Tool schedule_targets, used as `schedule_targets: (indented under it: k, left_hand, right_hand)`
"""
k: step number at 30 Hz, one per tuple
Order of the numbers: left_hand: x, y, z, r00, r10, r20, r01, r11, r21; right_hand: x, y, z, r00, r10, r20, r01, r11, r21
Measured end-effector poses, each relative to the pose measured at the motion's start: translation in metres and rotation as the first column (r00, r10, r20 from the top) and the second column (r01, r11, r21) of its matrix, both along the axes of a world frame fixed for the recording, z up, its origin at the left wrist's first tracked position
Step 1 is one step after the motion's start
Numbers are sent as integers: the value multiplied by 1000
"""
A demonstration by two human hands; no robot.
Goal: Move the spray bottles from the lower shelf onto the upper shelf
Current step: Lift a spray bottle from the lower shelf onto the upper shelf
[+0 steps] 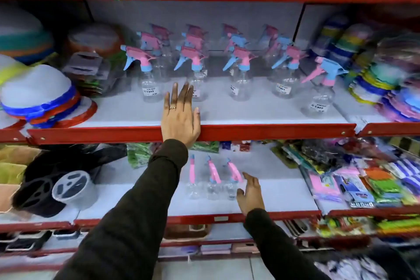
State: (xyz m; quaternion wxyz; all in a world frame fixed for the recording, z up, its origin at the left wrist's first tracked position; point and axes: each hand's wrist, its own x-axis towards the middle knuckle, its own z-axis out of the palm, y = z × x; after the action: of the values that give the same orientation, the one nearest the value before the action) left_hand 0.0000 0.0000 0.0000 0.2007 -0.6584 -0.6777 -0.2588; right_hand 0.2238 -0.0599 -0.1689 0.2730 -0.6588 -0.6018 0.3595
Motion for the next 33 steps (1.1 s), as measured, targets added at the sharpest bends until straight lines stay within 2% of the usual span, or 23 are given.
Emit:
schedule_targets:
  k: [6, 9, 16, 19, 26, 33]
  left_hand:
    - [-1, 4, -1, 1000, 19, -15, -19, 1000, -4]
    - [-2, 6, -3, 999, 22, -27, -22, 1000, 9]
    - [-1, 6, -2, 999, 28, -18, -28, 1000, 1]
    - [0, 4, -1, 999, 39, -21, -39, 999, -14]
    - [2, 0, 1, 999, 33, -12, -33, 999, -30]
    - [3, -5, 1, 999, 34, -15, -34, 999, -29]
  right_hand:
    - [-11, 12, -10, 997, -17, -70, 4, 984, -180]
    - [-14, 20, -17, 991, -51, -120, 25, 978, -207]
    - [-13, 23, -25, 993, -44, -106, 25, 984, -177]
    - [-5, 16, -26, 993, -54, -102, 42, 993, -112]
    - [24, -11, 7, 1000, 17, 9, -18, 982, 189]
    - [36, -21, 74, 993, 111, 47, -119, 844, 523]
